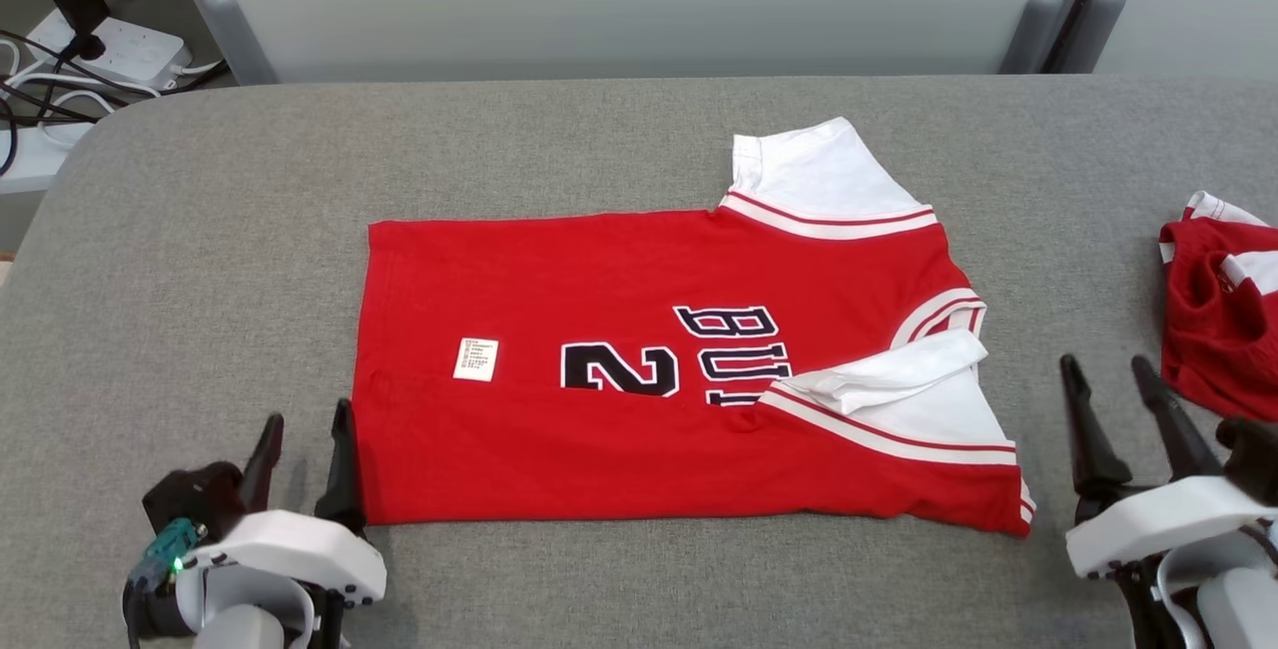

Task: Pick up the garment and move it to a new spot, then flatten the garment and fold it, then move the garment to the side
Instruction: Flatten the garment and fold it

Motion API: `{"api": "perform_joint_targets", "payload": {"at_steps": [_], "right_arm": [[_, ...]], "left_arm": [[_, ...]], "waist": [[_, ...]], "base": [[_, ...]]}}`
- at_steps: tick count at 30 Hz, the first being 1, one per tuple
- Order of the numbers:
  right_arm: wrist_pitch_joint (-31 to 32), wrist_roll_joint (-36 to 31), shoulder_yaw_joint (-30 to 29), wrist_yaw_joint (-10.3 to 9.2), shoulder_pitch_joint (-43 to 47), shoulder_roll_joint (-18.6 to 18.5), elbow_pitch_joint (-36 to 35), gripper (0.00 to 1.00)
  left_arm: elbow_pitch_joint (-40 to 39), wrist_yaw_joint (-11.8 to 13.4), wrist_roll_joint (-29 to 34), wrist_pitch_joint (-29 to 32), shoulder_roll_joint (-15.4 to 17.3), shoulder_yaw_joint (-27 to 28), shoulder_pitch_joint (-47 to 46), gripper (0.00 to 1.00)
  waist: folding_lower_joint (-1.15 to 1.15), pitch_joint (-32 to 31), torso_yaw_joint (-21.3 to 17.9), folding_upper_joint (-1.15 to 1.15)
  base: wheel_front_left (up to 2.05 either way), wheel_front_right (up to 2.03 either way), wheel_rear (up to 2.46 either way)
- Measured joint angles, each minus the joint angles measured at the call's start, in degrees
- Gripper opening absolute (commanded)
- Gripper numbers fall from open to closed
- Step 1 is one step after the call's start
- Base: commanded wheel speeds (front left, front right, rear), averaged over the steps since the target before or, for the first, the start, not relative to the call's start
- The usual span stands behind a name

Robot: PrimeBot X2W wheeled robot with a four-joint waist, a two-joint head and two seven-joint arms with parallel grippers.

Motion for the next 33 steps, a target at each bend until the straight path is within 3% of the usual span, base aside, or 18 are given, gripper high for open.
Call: {"api": "perform_joint_targets", "payload": {"at_steps": [6,11,25,33], "right_arm": [[0.0,-4.8,-3.1,0.00,-1.7,1.6,-4.7,1.00],[0.0,-6.8,-2.4,0.00,-5.8,1.8,-5.0,1.00],[0.0,-8.3,1.7,0.00,-24.2,-1.3,1.2,1.00],[0.0,-8.2,4.4,0.01,-28.0,-0.2,1.1,1.00]], "left_arm": [[-7.3,0.6,4.1,0.0,0.0,0.3,0.0,1.00],[-8.5,0.3,5.8,0.0,0.0,-0.5,-0.5,1.00],[0.3,-3.0,8.3,2.2,4.3,-6.4,-20.3,1.00],[6.5,-3.7,5.5,4.3,8.3,-8.8,-28.7,1.00]], "waist": [[0.00,0.6,0.1,0.00],[0.00,2.3,0.1,0.00],[0.00,12.0,0.6,0.00],[0.00,18.4,0.0,0.00]], "base": [[0.00,0.00,0.00],[0.00,0.00,0.00],[0.00,0.00,0.00],[0.00,0.00,0.00]]}}
